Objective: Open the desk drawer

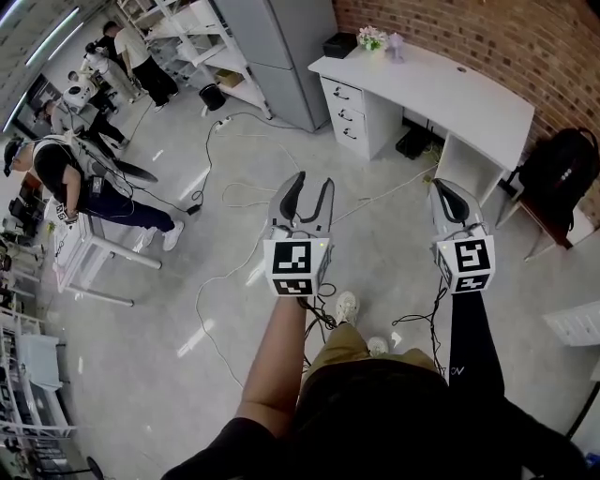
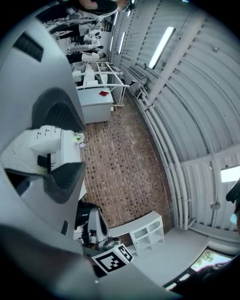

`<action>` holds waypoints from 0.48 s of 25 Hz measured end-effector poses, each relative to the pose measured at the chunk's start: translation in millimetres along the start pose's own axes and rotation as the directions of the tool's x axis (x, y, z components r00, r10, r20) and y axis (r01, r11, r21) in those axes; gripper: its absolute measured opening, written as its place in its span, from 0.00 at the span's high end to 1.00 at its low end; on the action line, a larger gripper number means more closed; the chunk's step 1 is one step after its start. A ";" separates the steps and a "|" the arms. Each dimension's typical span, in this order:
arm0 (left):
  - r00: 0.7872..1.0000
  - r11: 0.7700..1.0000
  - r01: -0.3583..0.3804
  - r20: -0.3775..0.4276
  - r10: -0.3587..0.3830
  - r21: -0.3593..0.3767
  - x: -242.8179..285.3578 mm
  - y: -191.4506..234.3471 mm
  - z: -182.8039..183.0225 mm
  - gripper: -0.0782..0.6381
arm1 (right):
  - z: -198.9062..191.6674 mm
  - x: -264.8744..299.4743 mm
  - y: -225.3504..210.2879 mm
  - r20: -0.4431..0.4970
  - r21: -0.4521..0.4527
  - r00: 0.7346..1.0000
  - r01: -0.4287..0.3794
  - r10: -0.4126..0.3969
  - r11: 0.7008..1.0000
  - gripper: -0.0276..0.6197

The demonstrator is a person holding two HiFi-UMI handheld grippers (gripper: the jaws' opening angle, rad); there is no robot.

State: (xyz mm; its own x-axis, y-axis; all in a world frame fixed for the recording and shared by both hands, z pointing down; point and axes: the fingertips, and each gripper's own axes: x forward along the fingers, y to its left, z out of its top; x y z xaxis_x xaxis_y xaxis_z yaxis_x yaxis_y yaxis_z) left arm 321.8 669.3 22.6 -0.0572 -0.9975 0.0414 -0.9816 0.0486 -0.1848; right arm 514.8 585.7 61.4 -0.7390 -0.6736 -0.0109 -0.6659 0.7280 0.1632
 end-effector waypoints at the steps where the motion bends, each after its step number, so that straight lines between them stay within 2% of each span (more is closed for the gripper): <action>1: 1.000 1.000 0.005 0.001 -0.005 0.003 1.5 -0.6 0.3 0.54 | 0.7 0.1 -1.2 0.006 0.008 1.000 -0.004 0.004 1.000 0.96; 5: 0.998 0.998 0.056 0.018 -0.057 0.013 12.7 -6.7 -2.5 0.29 | -2.5 8.2 -4.5 0.005 -0.001 1.000 -0.013 0.013 1.000 0.96; 12: 0.996 0.997 0.072 0.055 -0.073 0.008 39.9 3.6 -5.8 0.24 | -6.9 35.8 -14.3 0.010 0.000 1.000 -0.004 0.004 1.000 0.96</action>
State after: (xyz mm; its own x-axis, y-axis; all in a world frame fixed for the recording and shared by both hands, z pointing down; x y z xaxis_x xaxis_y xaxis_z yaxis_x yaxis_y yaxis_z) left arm 315.0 629.9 29.3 0.0242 -0.9997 0.0006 -0.9817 -0.0239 -0.1888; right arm 498.5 550.3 65.5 -0.7430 -0.6690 -0.0204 -0.6626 0.7310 0.1628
